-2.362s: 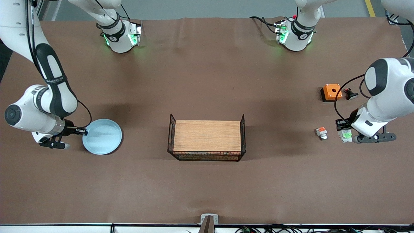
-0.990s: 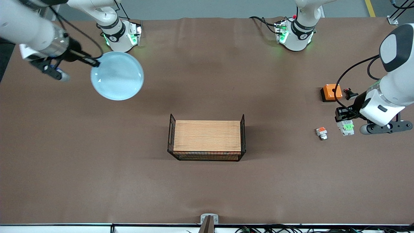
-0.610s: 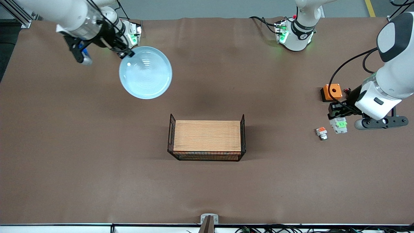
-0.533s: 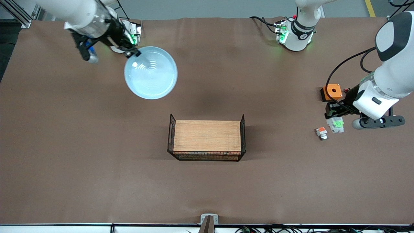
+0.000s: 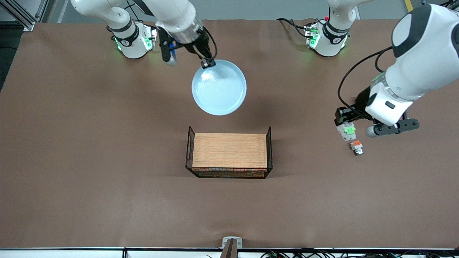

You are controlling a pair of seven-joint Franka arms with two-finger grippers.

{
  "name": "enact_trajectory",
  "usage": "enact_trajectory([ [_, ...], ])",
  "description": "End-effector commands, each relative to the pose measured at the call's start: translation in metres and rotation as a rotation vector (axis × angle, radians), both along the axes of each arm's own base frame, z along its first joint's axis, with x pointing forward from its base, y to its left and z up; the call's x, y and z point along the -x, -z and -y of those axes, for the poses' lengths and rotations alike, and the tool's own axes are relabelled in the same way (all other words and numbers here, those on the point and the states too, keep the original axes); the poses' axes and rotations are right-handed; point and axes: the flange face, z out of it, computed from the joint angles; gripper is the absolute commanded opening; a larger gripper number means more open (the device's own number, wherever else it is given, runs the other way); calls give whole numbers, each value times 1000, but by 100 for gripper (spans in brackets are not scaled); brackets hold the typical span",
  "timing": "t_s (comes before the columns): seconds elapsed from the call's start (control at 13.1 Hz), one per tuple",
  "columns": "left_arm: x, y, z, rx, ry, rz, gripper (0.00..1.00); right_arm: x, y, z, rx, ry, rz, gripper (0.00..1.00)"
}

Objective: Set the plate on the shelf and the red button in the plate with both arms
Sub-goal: 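Carry the plate onto the tray while the left gripper carries the button over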

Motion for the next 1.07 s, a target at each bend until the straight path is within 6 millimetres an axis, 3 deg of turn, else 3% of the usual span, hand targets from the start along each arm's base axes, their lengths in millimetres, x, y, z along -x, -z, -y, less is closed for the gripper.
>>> enact_trajectory([
  [0.0, 3, -2, 30, 40, -40, -16, 1, -26, 22, -26, 22, 24, 20, 0],
  [0.3, -10, 15, 67, 117, -141, 20, 1, -61, 63, -35, 64, 30, 43, 0],
  [0.69, -23, 47, 122, 225, -229, 61, 1, -86, 104, -39, 72, 23, 117, 1],
  [0.84, -25, 57, 139, 213, -236, 76, 1, -92, 128, -40, 89, 15, 111, 1],
  [0.99, -25, 71, 159, 182, -244, 80, 1, -104, 137, -37, 65, 35, 134, 2],
])
